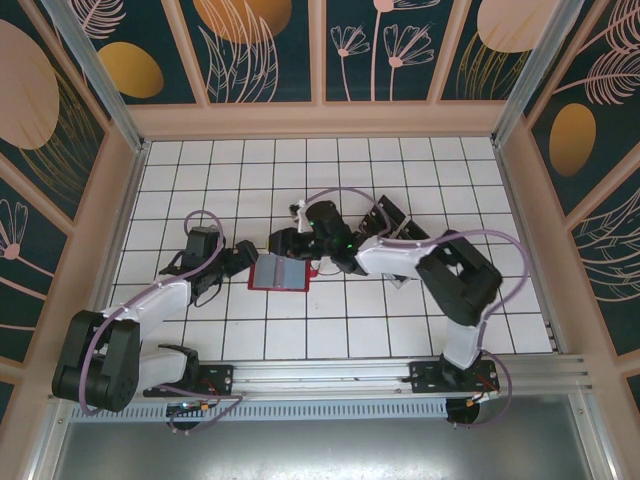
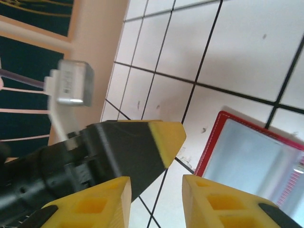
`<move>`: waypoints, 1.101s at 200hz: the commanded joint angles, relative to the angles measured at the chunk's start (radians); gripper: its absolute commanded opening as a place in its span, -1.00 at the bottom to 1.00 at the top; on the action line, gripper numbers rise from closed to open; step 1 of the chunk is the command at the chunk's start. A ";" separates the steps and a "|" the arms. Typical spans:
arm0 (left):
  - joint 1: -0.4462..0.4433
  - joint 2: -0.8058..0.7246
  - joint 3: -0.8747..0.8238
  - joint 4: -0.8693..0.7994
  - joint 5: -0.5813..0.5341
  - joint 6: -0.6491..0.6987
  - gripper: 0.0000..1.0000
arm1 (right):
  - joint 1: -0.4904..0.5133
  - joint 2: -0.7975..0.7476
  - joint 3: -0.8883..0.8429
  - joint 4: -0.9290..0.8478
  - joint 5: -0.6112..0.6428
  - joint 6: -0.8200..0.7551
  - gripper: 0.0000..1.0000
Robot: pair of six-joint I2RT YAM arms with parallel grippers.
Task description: Put the credit cards into the card holder
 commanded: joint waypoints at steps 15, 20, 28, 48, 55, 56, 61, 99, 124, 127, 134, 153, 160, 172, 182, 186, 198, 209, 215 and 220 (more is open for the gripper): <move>-0.078 0.027 0.056 -0.042 -0.047 0.062 0.97 | -0.066 -0.186 -0.097 -0.252 0.180 -0.139 -0.26; -0.099 0.036 0.067 -0.052 -0.067 0.067 0.97 | -0.073 -0.213 -0.104 -0.295 0.212 -0.159 -0.24; -0.126 0.048 0.083 -0.063 -0.096 0.072 0.97 | -0.085 -0.252 -0.112 -0.366 0.261 -0.194 -0.22; -0.161 0.065 0.101 -0.080 -0.147 0.074 0.97 | -0.107 -0.343 -0.126 -0.536 0.395 -0.273 -0.15; -0.167 0.067 0.105 -0.087 -0.167 0.076 0.97 | -0.113 -0.371 -0.133 -0.585 0.424 -0.296 -0.13; -0.168 0.067 0.105 -0.088 -0.170 0.077 0.97 | -0.115 -0.376 -0.133 -0.592 0.435 -0.298 -0.13; -0.173 0.068 0.110 -0.097 -0.184 0.080 0.97 | -0.121 -0.394 -0.139 -0.624 0.466 -0.311 -0.12; -0.180 0.066 0.120 -0.137 -0.251 0.093 0.97 | -0.166 -0.483 -0.178 -0.800 0.590 -0.377 -0.09; -0.180 0.071 0.120 -0.135 -0.246 0.090 0.97 | -0.187 -0.490 -0.188 -0.873 0.638 -0.406 -0.09; -0.179 0.072 0.120 -0.135 -0.245 0.090 0.97 | -0.187 -0.490 -0.188 -0.881 0.645 -0.407 -0.08; -0.180 0.074 0.121 -0.134 -0.245 0.091 0.97 | -0.190 -0.486 -0.189 -0.895 0.664 -0.411 -0.08; -0.179 0.083 0.124 -0.132 -0.242 0.093 0.97 | -0.200 -0.471 -0.191 -0.935 0.711 -0.421 -0.09; -0.180 0.086 0.126 -0.130 -0.239 0.093 0.97 | -0.205 -0.465 -0.193 -0.945 0.722 -0.427 -0.09; -0.180 0.090 0.127 -0.128 -0.235 0.093 0.97 | -0.215 -0.456 -0.194 -0.954 0.738 -0.426 -0.09; -0.180 0.095 0.130 -0.127 -0.232 0.094 0.97 | -0.222 -0.454 -0.194 -0.946 0.736 -0.432 -0.09; -0.180 0.097 0.132 -0.126 -0.231 0.094 0.97 | -0.223 -0.452 -0.194 -0.946 0.740 -0.432 -0.09; -0.180 0.100 0.135 -0.128 -0.231 0.096 0.97 | -0.232 -0.445 -0.194 -0.949 0.755 -0.427 -0.09; -0.180 0.102 0.135 -0.128 -0.230 0.096 0.97 | -0.238 -0.435 -0.193 -0.947 0.753 -0.426 -0.09; -0.180 0.100 0.134 -0.128 -0.231 0.097 0.97 | -0.243 -0.428 -0.194 -0.945 0.748 -0.428 -0.09; -0.180 0.101 0.133 -0.126 -0.229 0.097 0.97 | -0.247 -0.422 -0.195 -0.943 0.744 -0.430 -0.09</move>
